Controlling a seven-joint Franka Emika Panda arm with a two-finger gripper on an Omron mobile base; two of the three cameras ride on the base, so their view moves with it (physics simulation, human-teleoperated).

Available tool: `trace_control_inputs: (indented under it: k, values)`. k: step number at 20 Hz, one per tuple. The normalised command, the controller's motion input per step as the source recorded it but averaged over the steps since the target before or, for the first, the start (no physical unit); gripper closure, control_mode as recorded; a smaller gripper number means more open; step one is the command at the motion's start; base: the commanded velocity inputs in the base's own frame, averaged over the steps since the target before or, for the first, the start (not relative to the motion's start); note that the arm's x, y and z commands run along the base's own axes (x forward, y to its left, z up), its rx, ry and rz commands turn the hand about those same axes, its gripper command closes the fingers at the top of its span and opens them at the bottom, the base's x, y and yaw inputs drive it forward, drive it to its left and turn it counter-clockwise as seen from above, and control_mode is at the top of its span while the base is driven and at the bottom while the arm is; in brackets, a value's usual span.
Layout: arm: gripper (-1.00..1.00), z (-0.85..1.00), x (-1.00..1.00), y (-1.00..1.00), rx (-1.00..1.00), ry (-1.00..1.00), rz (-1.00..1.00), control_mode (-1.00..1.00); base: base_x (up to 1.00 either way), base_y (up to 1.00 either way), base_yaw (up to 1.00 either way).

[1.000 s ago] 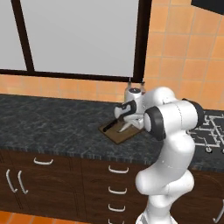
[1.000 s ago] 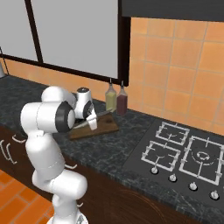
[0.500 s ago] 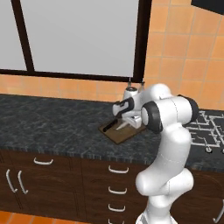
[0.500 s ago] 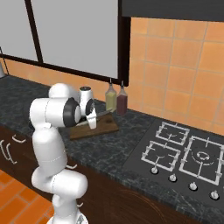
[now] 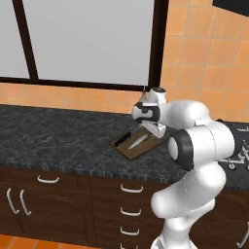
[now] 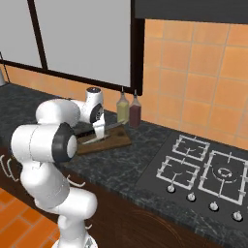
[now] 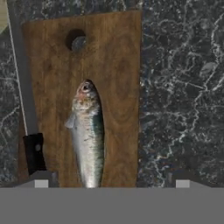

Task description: Pick up the knife from the drawer and place it on the cutting board. Then place the meat from the plate to the cutting board.

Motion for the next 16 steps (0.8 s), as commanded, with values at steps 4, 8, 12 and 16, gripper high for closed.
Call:
trace_control_inputs:
  k: [4,8,12,16]
  values:
    - [-1.0,0.85,-1.0,0.0,0.0,-0.23,0.05,-1.0,0.0,0.0,0.0]
    - [-1.0,0.85,-1.0,0.0,-0.03,-0.24,0.07,-1.0,0.0,0.0,0.0]
    - [-1.0,0.88,-1.0,0.0,-0.04,-0.18,0.04,-1.0,0.0,0.0,0.0]
    - [-1.0,0.64,-1.0,-0.07,-0.02,-0.12,0.04,-1.0,0.0,0.0,0.0]
